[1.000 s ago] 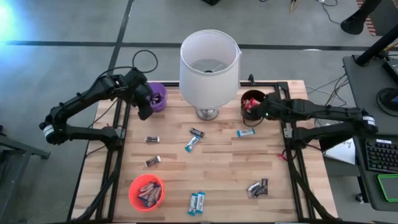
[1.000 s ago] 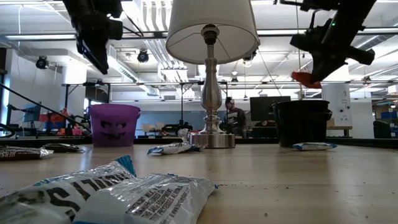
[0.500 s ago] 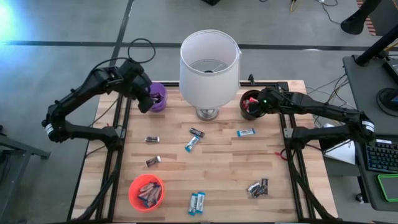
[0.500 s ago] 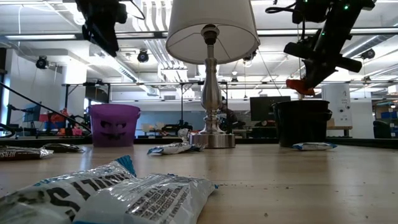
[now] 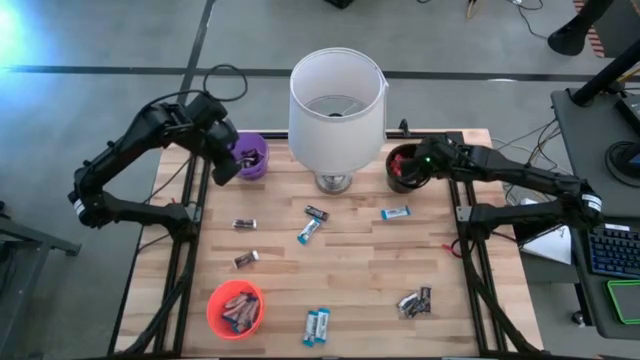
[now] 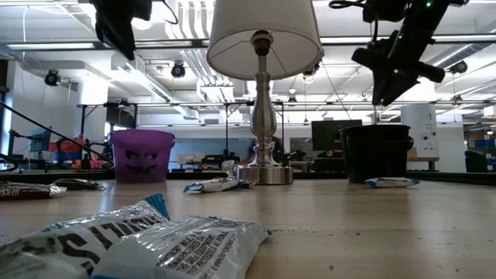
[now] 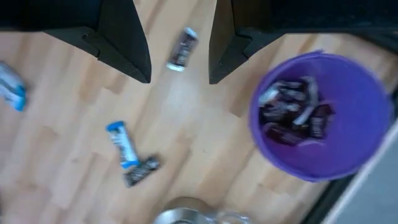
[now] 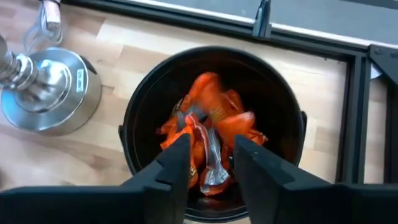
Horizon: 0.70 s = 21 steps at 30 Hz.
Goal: Organize candy in baskets
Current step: Put the white chocolate bar into the orange bucket
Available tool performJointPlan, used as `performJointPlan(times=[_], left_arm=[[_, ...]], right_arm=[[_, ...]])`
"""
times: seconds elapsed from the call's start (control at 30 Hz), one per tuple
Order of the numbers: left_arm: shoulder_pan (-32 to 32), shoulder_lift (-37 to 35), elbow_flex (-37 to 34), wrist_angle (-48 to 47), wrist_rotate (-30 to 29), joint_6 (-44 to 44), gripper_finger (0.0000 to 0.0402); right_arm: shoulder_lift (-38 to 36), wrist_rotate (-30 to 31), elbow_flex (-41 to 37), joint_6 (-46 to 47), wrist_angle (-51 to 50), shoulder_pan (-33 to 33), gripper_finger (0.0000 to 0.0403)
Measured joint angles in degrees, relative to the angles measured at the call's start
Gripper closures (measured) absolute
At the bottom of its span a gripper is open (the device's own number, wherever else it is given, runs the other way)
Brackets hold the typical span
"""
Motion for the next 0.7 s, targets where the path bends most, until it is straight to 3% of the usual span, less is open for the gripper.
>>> performJointPlan(times=[0.3, 0.53, 0.7], left_arm=[[-2.33, -2.31, -0.15, -1.34, 1.60, 0.14, 0.0258], [-11.09, -4.57, -0.63, 0.81, 1.60, -3.92, 0.0258], [-16.64, -5.15, -0.91, 1.63, 1.65, -8.07, 0.0258]], right_arm=[[-0.07, 0.09, 1.84, 0.00, -0.12, 0.00, 0.0250], [-0.07, -0.81, 2.30, 2.29, -0.04, 0.04, 0.0256], [-0.09, -5.29, 2.30, 3.84, 0.10, 0.04, 0.0264]])
